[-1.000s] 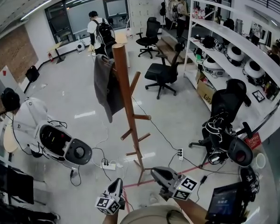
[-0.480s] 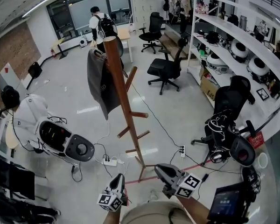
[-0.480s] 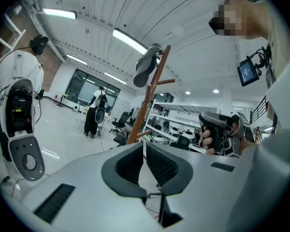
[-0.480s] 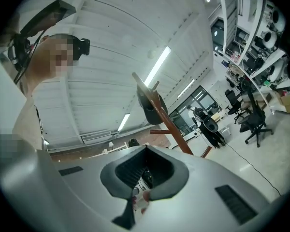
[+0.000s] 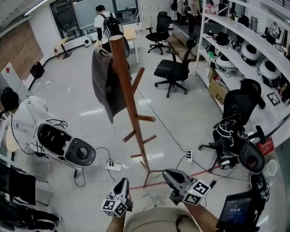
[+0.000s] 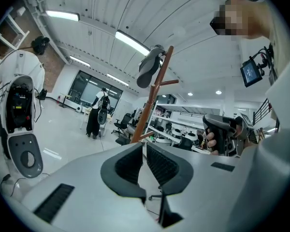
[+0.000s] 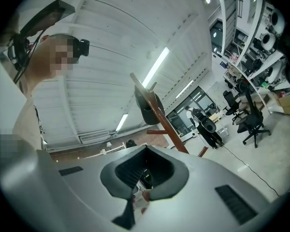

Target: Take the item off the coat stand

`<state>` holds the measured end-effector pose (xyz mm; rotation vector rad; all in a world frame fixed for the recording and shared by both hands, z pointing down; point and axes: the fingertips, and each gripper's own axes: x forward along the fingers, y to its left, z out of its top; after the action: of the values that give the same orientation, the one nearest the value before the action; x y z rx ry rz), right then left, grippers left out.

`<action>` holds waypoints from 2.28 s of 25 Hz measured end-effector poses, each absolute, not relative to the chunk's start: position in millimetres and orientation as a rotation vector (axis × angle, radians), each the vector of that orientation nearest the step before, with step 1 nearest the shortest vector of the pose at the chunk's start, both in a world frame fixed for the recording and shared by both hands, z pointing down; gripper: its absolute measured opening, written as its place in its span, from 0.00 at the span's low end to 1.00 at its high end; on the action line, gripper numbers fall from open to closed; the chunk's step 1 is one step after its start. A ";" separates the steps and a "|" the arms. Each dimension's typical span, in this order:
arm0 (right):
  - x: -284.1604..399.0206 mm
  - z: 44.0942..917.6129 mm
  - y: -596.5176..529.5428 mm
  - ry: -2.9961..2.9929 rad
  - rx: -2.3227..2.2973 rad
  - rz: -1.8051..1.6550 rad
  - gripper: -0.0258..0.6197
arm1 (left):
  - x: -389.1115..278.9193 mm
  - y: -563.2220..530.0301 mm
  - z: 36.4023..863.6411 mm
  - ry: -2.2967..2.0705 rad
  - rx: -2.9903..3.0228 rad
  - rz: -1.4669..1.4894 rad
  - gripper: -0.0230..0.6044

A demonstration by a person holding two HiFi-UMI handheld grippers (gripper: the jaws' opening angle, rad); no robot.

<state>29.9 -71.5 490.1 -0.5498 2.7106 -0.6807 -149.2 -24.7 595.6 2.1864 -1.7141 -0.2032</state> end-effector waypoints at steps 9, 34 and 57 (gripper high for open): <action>19.5 491.8 -86.4 2.693 -0.560 -0.685 0.06 | -162.2 -42.3 593.6 -1.724 2.205 -0.195 0.07; -36.6 476.7 -105.3 2.705 -0.649 -0.590 0.06 | -225.6 -78.5 549.6 -1.734 2.327 -0.361 0.07; -16.1 465.5 -172.4 2.759 -0.517 -0.590 0.06 | -207.2 -132.7 509.2 -1.874 2.287 -0.329 0.07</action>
<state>-16.1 -172.4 465.5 -0.5172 2.7586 -0.5899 -207.2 -132.7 509.2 2.2866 -1.8741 -0.3290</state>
